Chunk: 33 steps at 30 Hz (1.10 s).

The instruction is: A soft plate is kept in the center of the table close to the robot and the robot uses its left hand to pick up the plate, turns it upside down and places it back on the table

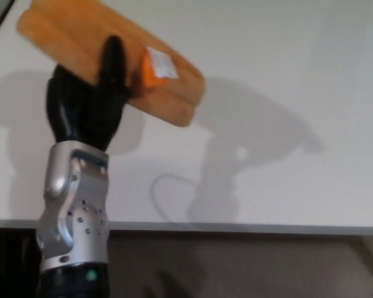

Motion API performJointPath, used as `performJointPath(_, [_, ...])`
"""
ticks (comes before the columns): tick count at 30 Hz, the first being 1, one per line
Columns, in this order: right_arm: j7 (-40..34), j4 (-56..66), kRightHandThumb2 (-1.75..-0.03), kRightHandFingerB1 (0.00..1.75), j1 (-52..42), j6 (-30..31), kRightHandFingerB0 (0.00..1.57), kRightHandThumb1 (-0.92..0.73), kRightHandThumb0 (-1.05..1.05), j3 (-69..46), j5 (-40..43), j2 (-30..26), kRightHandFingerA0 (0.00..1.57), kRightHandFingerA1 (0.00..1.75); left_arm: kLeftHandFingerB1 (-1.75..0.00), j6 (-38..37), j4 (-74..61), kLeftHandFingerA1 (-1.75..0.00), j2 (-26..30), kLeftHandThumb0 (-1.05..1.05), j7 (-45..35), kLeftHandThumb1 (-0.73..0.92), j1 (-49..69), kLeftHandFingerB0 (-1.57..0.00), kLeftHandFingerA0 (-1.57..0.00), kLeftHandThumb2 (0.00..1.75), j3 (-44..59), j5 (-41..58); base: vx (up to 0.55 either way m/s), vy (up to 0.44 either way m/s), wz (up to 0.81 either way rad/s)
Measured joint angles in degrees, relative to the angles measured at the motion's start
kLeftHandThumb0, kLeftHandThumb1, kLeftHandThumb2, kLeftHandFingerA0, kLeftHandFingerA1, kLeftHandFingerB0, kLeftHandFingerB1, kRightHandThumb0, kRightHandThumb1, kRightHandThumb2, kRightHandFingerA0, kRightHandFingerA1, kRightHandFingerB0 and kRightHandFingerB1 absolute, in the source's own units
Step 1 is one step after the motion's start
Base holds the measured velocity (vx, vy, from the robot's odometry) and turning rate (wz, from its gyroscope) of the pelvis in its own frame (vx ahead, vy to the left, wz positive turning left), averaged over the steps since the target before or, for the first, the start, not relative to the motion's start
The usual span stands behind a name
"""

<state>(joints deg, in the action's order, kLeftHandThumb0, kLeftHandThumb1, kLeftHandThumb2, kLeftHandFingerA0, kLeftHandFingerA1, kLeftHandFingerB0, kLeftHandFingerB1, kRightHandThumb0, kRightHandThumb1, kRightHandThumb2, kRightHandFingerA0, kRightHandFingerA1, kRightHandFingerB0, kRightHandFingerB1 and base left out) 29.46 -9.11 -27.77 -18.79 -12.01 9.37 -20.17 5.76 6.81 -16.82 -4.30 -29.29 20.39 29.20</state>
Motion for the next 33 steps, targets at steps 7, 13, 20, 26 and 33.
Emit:
performJointPath(7, [-0.01,0.00,-0.68,0.34,0.50,0.00,0.28,-0.90,-0.76,0.09,-0.01,0.00,0.49,0.43,-0.56,2.58,1.83,-1.75,0.06,-0.25,6.98,0.73,0.00,-0.44,-0.99,0.61,4.60,4.55,0.00,0.000,0.00])
performJointPath(13, [-0.01,0.01,-0.67,0.33,0.84,0.00,0.28,-0.89,-0.78,0.11,0.00,0.00,0.49,0.43,-0.68,5.64,4.26,-1.43,0.07,-0.39,13.08,0.62,-0.01,-0.48,-1.23,0.93,8.24,8.17,0.00,0.000,0.00])
performJointPath(20, [-0.01,0.01,-0.67,0.33,1.28,0.00,0.28,-0.89,-0.77,0.11,0.00,0.00,0.49,0.43,-0.54,9.04,6.81,-1.75,0.09,-0.26,20.00,0.69,-0.01,-0.46,-0.99,0.67,12.16,12.15,0.00,0.000,0.00])
performJointPath(26, [-0.01,0.01,-0.67,0.32,1.45,0.06,0.28,-0.88,-0.78,0.10,0.02,0.00,0.49,0.42,-0.71,12.04,8.66,-1.75,0.17,-0.22,25.68,0.66,-0.03,-0.56,-1.02,0.68,15.44,15.35,0.00,0.000,0.00])
performJointPath(33, [-0.01,0.01,-0.67,0.33,1.61,0.19,0.28,-0.89,-0.78,0.08,0.02,0.00,0.49,0.42,-1.19,16.00,11.01,-1.75,0.88,-0.26,32.26,0.70,-0.03,-0.63,-1.02,0.61,19.72,19.24,0.00,0.000,0.00])
